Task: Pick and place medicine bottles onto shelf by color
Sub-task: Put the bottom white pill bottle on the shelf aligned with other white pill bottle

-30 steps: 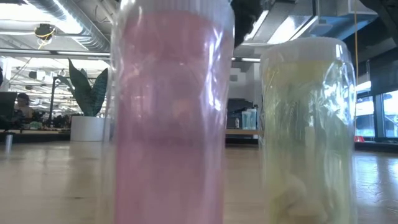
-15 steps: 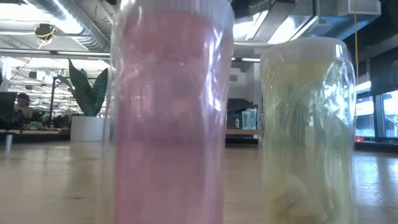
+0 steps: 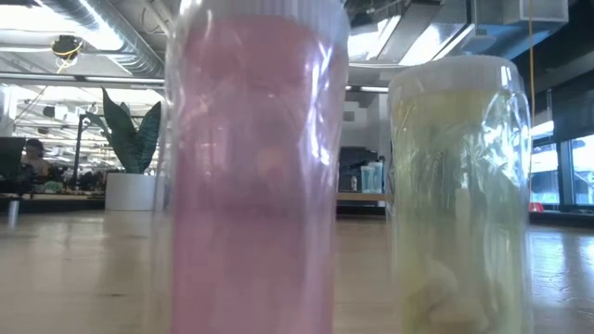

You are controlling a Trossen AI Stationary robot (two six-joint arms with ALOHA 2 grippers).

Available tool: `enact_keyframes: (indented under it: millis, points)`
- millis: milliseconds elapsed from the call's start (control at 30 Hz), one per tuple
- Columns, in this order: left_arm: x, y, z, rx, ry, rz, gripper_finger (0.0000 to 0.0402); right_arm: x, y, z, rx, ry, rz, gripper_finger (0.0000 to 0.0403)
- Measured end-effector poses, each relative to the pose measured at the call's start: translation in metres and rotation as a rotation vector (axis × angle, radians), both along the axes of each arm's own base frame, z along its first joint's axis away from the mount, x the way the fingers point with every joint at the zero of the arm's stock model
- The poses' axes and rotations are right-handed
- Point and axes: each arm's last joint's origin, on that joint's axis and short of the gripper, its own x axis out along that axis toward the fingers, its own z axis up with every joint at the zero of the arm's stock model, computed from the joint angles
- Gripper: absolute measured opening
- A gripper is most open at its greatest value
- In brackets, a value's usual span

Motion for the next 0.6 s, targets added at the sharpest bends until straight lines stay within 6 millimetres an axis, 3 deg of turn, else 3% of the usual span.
enact_keyframes:
  millis: [300,600]
  points:
    - [-0.007,-0.046,-0.019,-0.051,0.144,0.034,0.0226,0.001,0.008,0.0,-0.002,0.003,0.031,0.0193]
    - [-0.035,-0.079,-0.03,-0.028,0.188,0.043,0.0226,0.004,0.027,0.0,0.032,-0.009,0.114,0.0193]
